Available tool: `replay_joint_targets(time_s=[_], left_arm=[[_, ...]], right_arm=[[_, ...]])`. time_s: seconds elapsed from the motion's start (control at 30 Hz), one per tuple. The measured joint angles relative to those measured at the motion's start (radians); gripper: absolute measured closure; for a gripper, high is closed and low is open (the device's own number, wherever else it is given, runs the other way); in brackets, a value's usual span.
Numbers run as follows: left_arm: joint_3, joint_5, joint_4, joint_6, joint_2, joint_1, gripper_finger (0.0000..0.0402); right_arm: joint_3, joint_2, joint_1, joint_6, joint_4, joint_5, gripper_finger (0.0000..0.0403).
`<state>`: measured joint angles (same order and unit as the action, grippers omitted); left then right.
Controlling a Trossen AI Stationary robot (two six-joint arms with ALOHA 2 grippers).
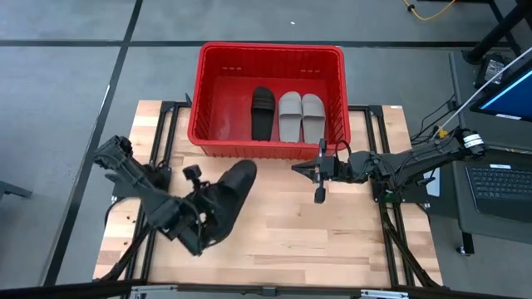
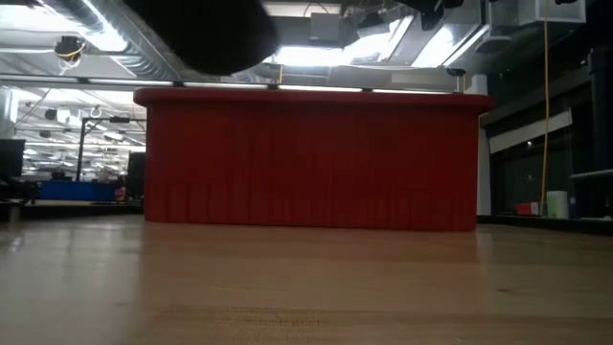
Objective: Pick and place slides into bin
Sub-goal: Put the black slide into the red bin
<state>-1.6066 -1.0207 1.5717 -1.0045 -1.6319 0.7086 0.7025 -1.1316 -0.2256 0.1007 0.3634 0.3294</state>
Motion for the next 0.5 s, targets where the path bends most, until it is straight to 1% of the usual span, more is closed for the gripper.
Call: replay_joint_targets(time_s=[0.2,0.3,0.37,0.5], left_arm=[[-0.050,-0.144,-0.005,0.069,0.000,-0.127,0.0395],[-0.055,-0.212,-0.038,0.093,0.001,-0.192,0.0395],[-0.055,-0.236,-0.067,0.120,0.001,-0.234,0.0395],[-0.055,-0.238,-0.167,0.212,0.001,-0.314,0.0395]], right_arm=[[0.000,0.000,0.000,0.026,0.033,0.000,0.0382],[0.000,0.000,0.000,0.077,0.053,0.000,0.0382],[0.000,0.000,0.000,0.116,0.066,0.000,0.0382],[0.000,0.000,0.012,0.147,0.094,-0.007,0.0382]])
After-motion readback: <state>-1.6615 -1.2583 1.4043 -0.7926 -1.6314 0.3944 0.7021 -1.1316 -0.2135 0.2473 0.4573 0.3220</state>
